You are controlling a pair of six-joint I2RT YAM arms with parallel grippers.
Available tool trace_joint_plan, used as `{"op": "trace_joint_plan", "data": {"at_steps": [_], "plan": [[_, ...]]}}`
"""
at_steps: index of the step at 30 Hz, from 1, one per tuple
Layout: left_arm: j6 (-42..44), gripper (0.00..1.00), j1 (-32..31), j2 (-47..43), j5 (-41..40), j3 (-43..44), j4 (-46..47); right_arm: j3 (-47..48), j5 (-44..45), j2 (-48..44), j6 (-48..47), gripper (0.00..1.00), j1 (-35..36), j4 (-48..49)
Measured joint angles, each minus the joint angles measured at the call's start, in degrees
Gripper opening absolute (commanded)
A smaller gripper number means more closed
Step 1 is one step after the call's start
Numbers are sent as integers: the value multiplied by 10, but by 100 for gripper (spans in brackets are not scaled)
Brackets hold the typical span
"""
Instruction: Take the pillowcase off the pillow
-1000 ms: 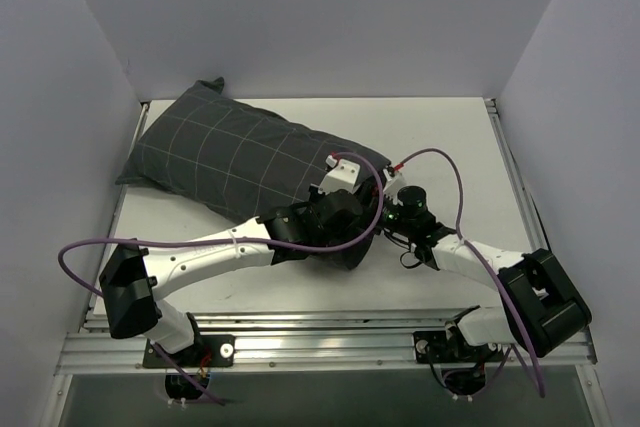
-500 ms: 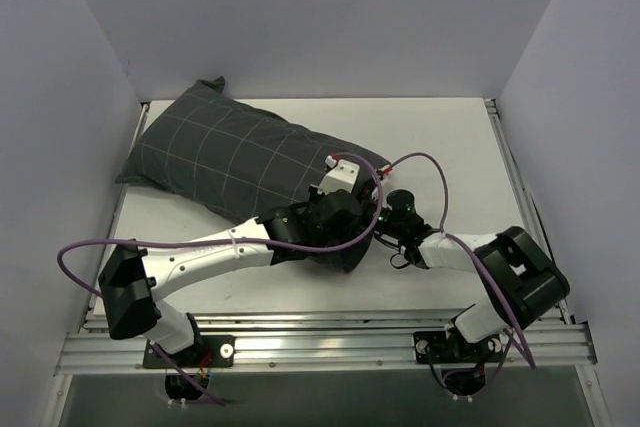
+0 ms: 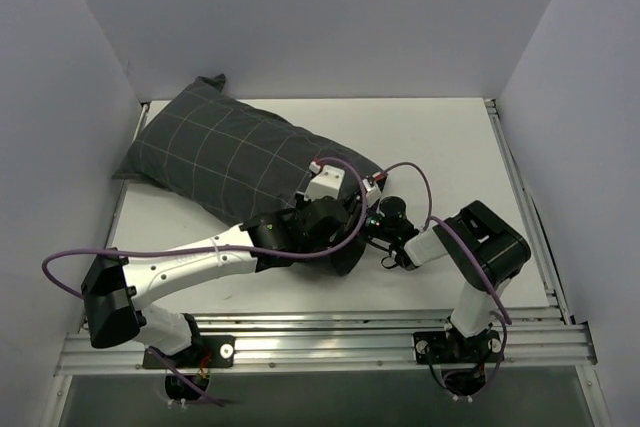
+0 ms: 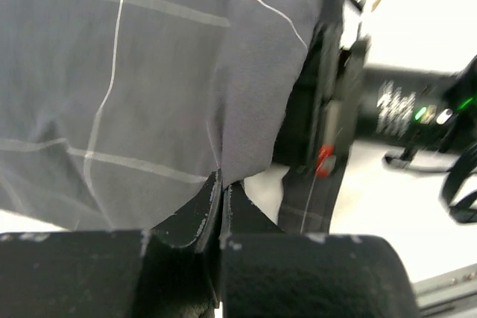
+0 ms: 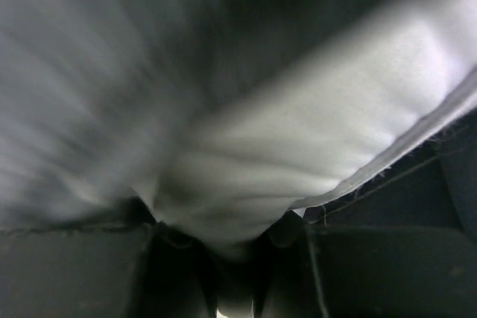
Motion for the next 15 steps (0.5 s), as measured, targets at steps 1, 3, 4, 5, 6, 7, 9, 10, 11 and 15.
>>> {"op": "trace_joint_plan", "data": {"at_steps": [1,3,4,5,6,7,9,10,11,15], "plan": [[-6,2,0,-10,1,-9,-7,1,-1,-3,0,0,0,0],[-19,2,0,-33,0,-26,-23,5,-2,-14,-3,0,0,-5],[-26,2,0,-45,-2,-34,-31,7,-1,-25,-8,0,0,-12],[-31,2,0,-55,-4,-40,-36,11,0,-40,-16,0,0,-29],[-39,2,3,-68,-9,-49,-45,15,2,-59,-24,0,0,-50],[-44,2,5,-79,-11,-56,-49,21,3,-80,-32,0,0,-73],[-55,2,10,-101,-21,-75,-53,37,4,-123,-51,0,1,-133],[-61,2,14,-110,-27,-83,-55,47,4,-143,-59,0,1,-160],[-68,2,17,-116,-34,-90,-56,57,3,-160,-66,0,1,-187],[-102,2,45,-127,-56,-119,-45,104,1,-205,-95,0,1,-312]]}}
